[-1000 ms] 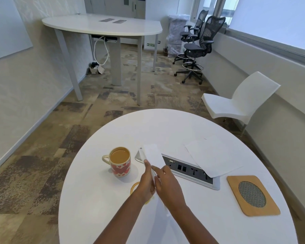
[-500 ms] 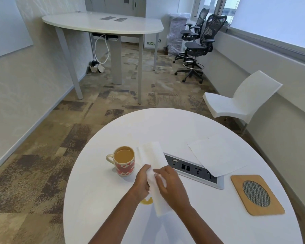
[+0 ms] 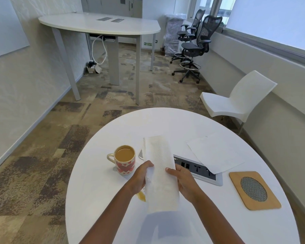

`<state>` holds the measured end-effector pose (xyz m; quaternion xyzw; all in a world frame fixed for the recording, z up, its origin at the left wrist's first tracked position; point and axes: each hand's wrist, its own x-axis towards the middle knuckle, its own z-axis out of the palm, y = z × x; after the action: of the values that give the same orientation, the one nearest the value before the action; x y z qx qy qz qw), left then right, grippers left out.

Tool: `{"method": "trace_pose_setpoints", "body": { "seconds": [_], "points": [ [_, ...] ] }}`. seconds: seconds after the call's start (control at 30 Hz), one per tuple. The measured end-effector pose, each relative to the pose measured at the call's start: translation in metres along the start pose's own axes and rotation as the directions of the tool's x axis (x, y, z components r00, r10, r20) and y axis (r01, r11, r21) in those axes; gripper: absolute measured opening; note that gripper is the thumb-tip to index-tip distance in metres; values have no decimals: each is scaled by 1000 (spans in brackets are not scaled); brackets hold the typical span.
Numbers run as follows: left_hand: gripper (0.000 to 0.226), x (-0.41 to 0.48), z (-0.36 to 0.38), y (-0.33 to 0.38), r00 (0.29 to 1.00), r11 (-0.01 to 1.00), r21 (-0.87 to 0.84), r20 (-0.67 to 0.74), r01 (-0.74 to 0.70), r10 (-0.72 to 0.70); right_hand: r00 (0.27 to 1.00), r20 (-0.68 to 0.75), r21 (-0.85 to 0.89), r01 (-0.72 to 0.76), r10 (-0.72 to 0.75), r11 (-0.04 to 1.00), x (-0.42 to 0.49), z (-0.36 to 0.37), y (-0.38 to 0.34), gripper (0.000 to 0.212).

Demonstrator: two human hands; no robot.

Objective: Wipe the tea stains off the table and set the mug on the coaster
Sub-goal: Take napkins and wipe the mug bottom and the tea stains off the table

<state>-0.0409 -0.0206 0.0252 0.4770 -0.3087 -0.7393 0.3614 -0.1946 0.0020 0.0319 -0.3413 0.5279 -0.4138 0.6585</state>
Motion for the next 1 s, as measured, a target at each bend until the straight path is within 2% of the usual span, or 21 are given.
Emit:
{"method": "trace_pose_setpoints", "body": {
  "seconds": [0.1, 0.17, 0.3, 0.47, 0.67, 0.8, 0.9, 1.0],
  "points": [
    [18, -6, -6, 0, 997, 995, 63, 29, -76, 74, 1000, -24, 31, -4, 5, 1000, -1, 2, 1, 28],
    [27, -8, -12, -1, 990, 990, 60, 64, -131, 127, 1000, -24, 38, -3, 4, 999, -2, 4, 2, 29],
    [25, -11, -26, -4, 976, 979, 34, 93, -199, 195, 999, -50, 30, 2, 0, 1000, -4, 7, 5, 22],
    [23, -14, -43, -5, 971, 968, 97, 74, -232, 226, 997, -71, 44, -14, 17, 999, -8, 15, 11, 17],
    [58, -21, -54, 3, 965, 913, 316, 33, -258, 261, 993, -108, 123, -41, 55, 992, -11, 28, 22, 29],
    [55, -23, -57, 2, 958, 882, 389, 12, -267, 285, 989, -136, 118, -35, 51, 992, -13, 36, 28, 27],
    [50, -27, -57, -2, 966, 900, 366, -11, -238, 260, 982, -187, 71, -20, 33, 997, -14, 36, 30, 33],
    [48, -28, -55, -7, 983, 942, 295, -40, -161, 181, 961, -275, -59, -1, -15, 998, -15, 33, 29, 43]
  ]
}}
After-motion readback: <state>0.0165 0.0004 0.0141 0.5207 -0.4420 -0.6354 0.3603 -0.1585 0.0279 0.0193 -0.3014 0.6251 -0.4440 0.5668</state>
